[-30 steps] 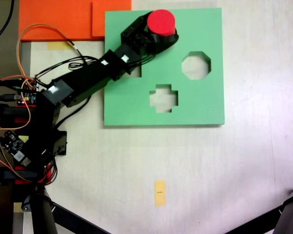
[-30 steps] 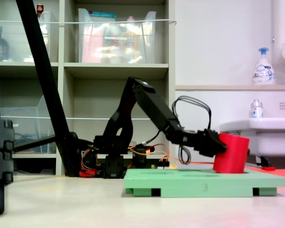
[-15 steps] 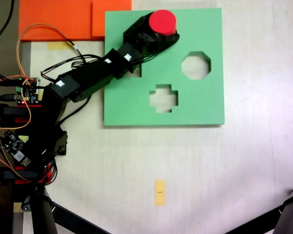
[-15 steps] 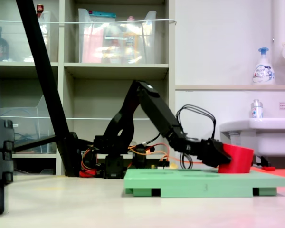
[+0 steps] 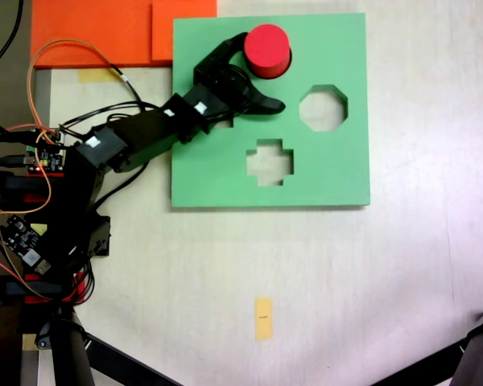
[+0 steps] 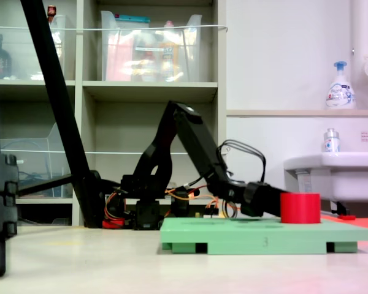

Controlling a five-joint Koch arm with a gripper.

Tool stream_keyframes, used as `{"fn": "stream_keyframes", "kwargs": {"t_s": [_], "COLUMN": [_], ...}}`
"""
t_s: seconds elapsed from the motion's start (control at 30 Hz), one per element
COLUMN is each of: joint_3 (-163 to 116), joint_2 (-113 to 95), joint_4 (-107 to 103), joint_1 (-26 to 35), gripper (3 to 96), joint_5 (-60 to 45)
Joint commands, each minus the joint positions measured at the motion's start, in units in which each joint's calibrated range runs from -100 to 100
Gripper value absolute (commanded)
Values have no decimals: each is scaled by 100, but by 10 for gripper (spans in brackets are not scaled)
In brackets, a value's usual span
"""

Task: Put the cylinder block into the corresponding hole

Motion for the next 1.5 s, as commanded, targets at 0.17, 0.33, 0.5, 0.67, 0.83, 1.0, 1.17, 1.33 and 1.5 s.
{"fn": "stream_keyframes", "kwargs": {"t_s": [0.17, 0.33, 0.5, 0.67, 0.83, 1.0, 1.17, 1.33, 1.5], "joint_3": [-190, 59, 308, -1008, -4049, -6152, -6810, -6810, -6810], "joint_2": [-4656, -7575, -10201, -10424, -10424, -10424, -10424, -10424, -10424], "joint_4": [-2011, -4004, -5169, -4707, -3542, -3012, -3629, -5102, -5169], "joint_1": [-313, -825, -1675, -2237, -2520, -2491, -2422, -2408, -2418], "gripper": [951, 878, 440, 473, 475, 477, 474, 453, 501], "joint_5": [-215, -952, -2061, -3590, -4215, -4352, -4444, -4503, -4498]}}
